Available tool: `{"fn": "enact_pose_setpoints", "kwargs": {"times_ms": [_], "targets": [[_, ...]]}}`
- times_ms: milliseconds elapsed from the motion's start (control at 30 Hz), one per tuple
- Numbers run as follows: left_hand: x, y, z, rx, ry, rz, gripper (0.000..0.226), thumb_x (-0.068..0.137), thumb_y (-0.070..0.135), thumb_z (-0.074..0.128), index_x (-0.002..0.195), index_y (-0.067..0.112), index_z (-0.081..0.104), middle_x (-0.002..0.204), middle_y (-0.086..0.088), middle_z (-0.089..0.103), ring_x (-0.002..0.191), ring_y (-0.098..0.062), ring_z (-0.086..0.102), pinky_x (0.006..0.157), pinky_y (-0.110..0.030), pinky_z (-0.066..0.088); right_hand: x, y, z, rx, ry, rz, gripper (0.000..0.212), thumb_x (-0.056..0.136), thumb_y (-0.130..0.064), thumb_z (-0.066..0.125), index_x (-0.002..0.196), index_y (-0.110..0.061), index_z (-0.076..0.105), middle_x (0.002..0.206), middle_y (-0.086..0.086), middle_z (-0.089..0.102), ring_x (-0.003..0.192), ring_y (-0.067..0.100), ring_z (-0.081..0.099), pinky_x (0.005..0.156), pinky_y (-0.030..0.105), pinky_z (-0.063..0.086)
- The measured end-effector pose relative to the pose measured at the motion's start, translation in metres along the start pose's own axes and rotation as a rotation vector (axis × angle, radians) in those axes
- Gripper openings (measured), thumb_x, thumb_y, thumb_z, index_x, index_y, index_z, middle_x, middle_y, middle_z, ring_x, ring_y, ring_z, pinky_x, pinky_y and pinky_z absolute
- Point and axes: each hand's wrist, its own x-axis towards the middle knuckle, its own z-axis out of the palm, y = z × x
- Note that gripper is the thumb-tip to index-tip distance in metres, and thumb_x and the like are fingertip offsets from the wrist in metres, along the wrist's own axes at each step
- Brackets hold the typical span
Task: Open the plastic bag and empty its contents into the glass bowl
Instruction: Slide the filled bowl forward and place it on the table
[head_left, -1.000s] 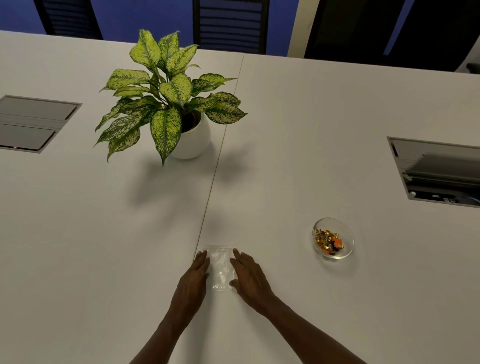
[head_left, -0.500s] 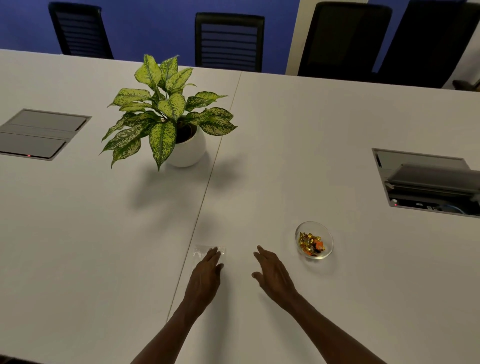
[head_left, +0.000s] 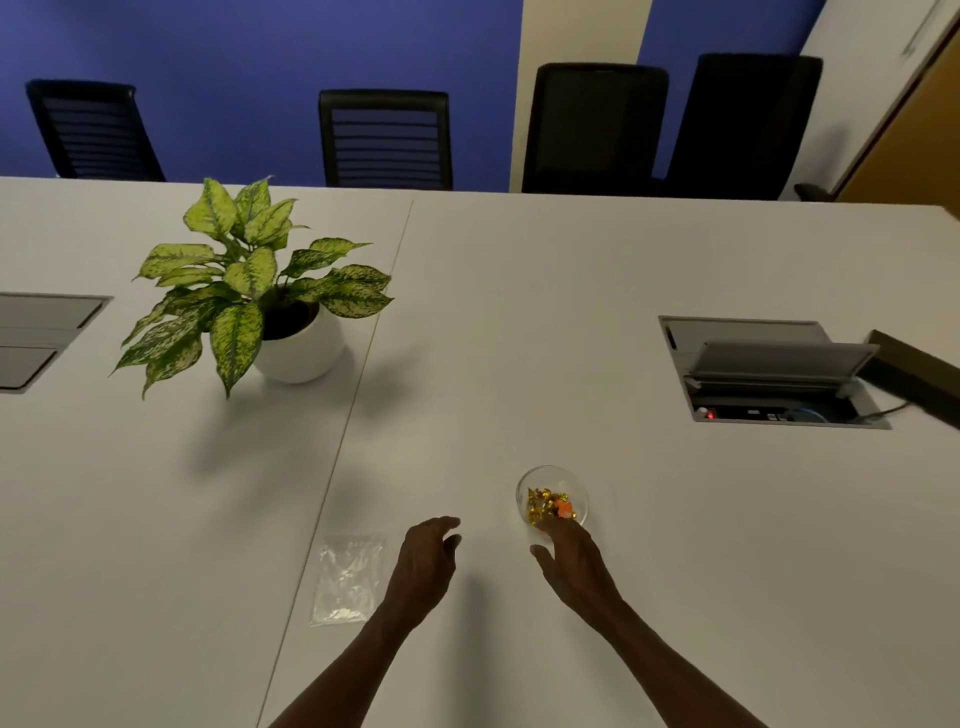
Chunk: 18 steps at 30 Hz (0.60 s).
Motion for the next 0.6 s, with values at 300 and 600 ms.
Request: {"fn": "enact_pose_setpoints", "kwargs": {"times_ms": [300, 600], "targets": [[0.036, 0.034, 0.033, -0.056, -0.136, -0.083, 0.028, 0.092, 0.003, 0.059, 0.120, -0.001, 0.064, 0.122, -0.018, 0.067, 0.111, -0.029, 0.065, 0.090, -0.041, 0.055, 0.017, 0.035, -0.021, 0.102, 0.057, 0.128, 0.028, 0.082, 0.000, 0.068, 0.109, 0.005, 0.062, 0.105, 0.023, 0.063, 0.100, 0.036, 0.062, 0.088, 0.045, 0.051], [0.064, 0.039, 0.057, -0.064, -0.212, -0.200, 0.022, 0.093, 0.007, 0.058, 0.112, -0.001, 0.065, 0.100, -0.017, 0.072, 0.088, -0.029, 0.068, 0.066, -0.010, 0.042, 0.043, 0.043, -0.024, 0.117, 0.068, 0.331, 0.030, 0.090, -0.013, 0.062, 0.118, -0.002, 0.059, 0.109, 0.018, 0.060, 0.101, 0.029, 0.061, 0.087, 0.038, 0.052]]}}
